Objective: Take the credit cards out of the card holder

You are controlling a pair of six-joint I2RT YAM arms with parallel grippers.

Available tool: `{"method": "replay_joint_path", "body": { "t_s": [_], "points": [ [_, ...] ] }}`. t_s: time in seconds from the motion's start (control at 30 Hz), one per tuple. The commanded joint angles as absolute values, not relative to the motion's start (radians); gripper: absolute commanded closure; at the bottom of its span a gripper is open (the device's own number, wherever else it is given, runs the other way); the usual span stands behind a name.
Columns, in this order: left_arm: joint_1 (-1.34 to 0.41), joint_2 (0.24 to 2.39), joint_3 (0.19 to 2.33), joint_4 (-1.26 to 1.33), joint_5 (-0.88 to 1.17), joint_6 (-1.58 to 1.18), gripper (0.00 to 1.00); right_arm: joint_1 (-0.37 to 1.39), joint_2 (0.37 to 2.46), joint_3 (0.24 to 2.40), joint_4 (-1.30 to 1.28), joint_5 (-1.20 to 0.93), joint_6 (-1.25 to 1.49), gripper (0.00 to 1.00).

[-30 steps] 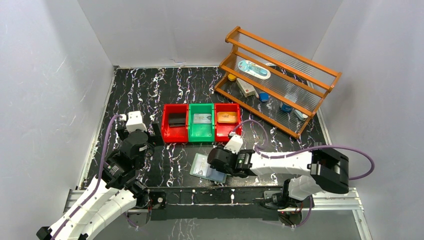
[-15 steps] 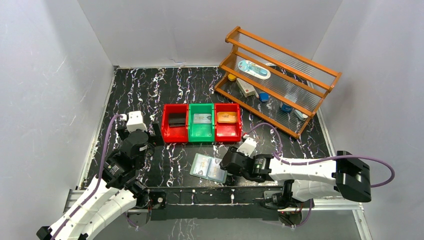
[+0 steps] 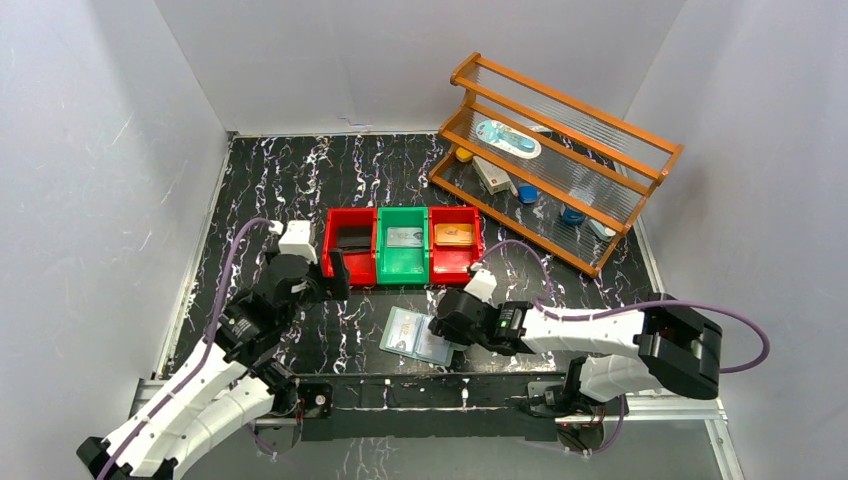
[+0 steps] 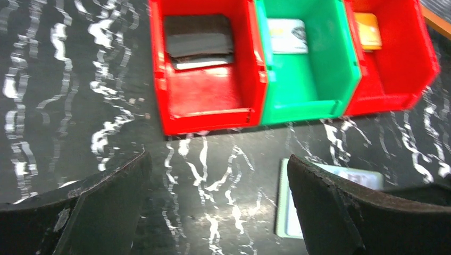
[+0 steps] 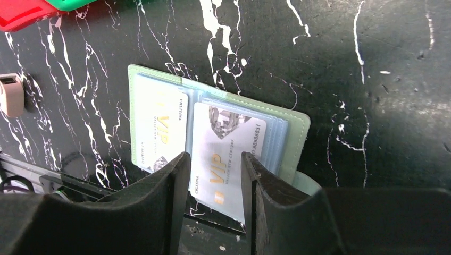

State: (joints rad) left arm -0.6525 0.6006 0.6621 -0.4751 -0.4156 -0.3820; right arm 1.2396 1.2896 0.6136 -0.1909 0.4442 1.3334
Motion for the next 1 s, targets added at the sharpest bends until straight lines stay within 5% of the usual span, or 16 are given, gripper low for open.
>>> {"method": "replay_joint_path", "body": {
  "t_s": [0.0, 0.57, 0.97],
  "points": [
    [-0.652, 0.646, 0.664, -0.449, -0.204, -0.48, 0.02, 1.21, 1.317, 0.587, -0.063, 0.352, 1.312, 0.52],
    [-0.654, 1.003, 0.567, -0.132, 0.474, -0.637, 0.03, 1.186, 1.237, 0.427, -0.014, 0.304, 1.392, 0.51],
    [-0.657, 1.135, 0.572, -0.067, 0.613, -0.642, 0.22, 1.177, 1.088, 0.357, 0.021, 0.315, 1.416, 0.5]
  ]
}}
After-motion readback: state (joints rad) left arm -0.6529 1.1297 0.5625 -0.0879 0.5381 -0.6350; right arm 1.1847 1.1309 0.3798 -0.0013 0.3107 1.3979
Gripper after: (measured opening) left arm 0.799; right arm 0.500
